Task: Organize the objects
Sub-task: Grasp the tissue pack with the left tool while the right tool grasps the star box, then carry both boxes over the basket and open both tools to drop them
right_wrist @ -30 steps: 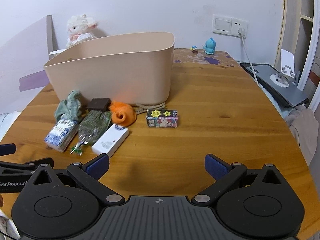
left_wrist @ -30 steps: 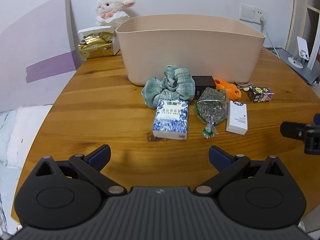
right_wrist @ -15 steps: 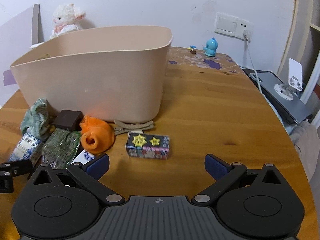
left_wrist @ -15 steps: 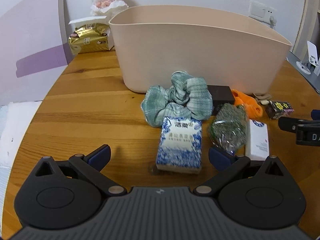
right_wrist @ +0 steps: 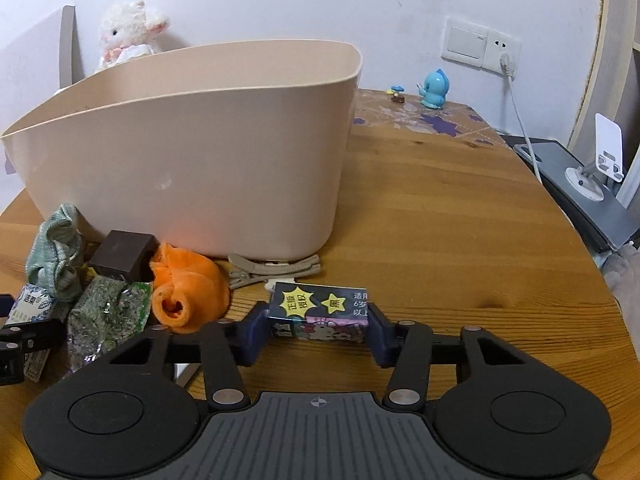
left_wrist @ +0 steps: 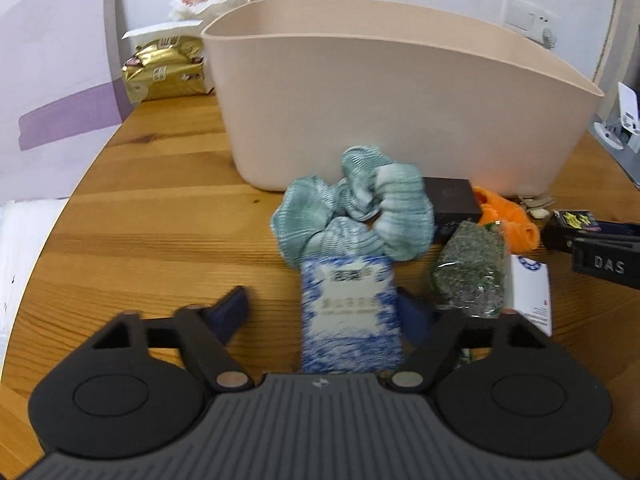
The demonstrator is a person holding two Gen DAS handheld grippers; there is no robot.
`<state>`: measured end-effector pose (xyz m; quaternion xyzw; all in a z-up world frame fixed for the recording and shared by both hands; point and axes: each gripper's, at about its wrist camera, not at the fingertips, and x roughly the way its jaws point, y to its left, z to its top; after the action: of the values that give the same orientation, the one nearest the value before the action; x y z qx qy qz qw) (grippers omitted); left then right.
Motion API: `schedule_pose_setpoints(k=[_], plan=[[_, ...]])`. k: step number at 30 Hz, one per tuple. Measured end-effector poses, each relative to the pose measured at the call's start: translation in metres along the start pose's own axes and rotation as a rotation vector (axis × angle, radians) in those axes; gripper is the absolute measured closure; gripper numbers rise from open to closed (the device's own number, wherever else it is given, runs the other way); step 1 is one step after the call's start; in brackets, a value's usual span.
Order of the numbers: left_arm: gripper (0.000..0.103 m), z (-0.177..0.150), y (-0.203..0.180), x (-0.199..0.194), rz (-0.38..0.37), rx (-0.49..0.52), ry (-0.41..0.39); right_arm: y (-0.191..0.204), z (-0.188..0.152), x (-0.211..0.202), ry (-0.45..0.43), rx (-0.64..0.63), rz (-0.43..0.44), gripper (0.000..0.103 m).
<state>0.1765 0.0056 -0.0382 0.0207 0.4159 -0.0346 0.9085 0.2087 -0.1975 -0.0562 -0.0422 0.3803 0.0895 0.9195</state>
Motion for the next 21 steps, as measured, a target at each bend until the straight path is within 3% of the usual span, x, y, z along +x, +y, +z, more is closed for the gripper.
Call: schedule_pose_setpoints(k=[2,4,11,21], plan=[[0.049,0.0,-0.003,-0.002,-0.011,0.011,-0.001,0.001,-0.001,-0.004,-0.002,-0.003,0.012,0.057],[0.055,0.0,-0.005,-0.005,-0.017,0.013,0.003,0.0,-0.003,-0.009,-0.007,0.005,0.025,0.057],[0.055,-0.012,0.0,-0.031,-0.007,-0.012,-0.006,-0.006,-0.008,-0.048,-0.06,0.019,0.038,0.057],[0.055,-0.008,0.008,-0.1,0.017,-0.021,-0.149,-0.011,0.001,-0.117,-0.194,0.021,0.059,0.057]])
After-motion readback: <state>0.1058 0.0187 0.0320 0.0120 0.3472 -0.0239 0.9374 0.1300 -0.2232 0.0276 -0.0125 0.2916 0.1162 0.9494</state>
